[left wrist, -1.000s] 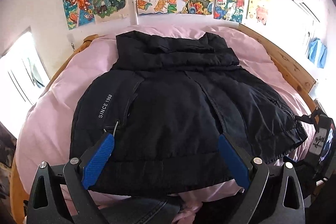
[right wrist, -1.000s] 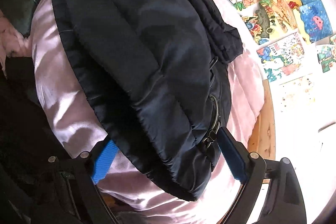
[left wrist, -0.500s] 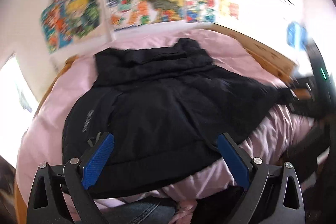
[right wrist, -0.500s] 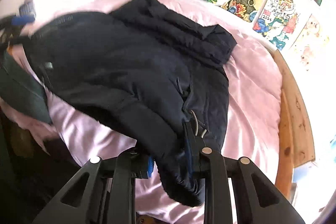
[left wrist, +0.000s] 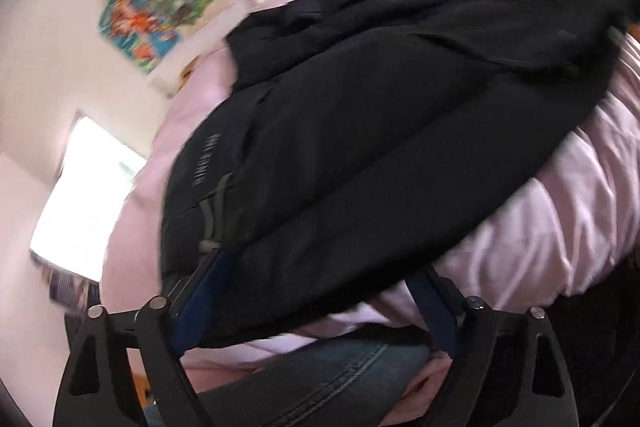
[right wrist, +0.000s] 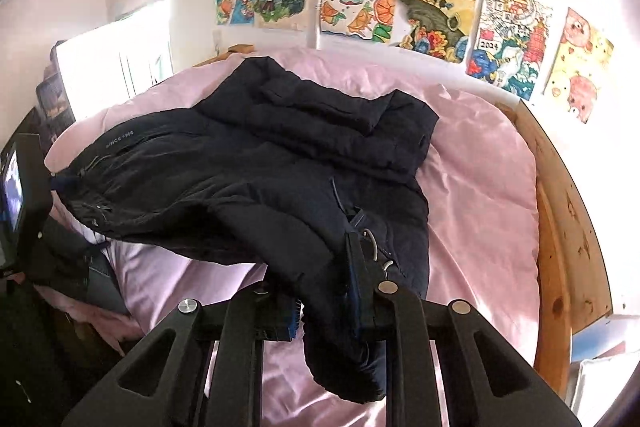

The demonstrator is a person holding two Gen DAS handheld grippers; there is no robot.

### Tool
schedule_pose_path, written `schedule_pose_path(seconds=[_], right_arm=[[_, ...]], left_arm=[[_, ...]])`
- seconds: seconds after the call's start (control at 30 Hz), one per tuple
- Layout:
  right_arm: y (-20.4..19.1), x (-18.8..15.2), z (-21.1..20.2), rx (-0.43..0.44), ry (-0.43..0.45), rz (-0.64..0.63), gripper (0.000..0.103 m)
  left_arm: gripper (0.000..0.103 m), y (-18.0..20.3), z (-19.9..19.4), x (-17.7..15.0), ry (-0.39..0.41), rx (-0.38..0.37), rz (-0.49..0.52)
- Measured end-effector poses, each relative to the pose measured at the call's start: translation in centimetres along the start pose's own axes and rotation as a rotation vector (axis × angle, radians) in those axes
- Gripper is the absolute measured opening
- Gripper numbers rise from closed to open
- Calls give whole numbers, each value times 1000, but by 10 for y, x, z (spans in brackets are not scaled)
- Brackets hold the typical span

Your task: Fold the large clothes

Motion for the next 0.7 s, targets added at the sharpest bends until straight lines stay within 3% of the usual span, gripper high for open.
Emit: schedule_pose_path(seconds=[0.07,0.13,0.2,0.3,0.5,0.6,0.7], right_arm=[[-1,-5,1,-5,-5,11,16],[0,-7,1,-8,-8,15,16],[-1,-9,3,-15,-10,6,16],[-6,-11,0,-28,-16,1,16],[-31,-35,13,-63,-117,-19,14],[-39,-44,6,-92,-119,-28,12],[-42,-53,-3,-92,-120,2,9]], left_arm=[[75,-3,0,-2,7,54,-13],[51,-7,0,-3,14,120,-24],[41,-15,-2,-2,25,133,-58],[37,-24,-6,0,44,94,-116],[14,-43,-1,3,68,6,-202],[11,-53,-22,1,148,-31,-257],[10,-58,-39,-3,163,-82,-295]])
Point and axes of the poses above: each gripper's, at about its wrist camera, not at the fingertips, and z roughly the way its jaws point, y to its right, x to its top, the point moved 2 cm from there along z, roughly the way its jaws point, and after that the axes turned 11 degrees about -z, right-handed, at the moved point
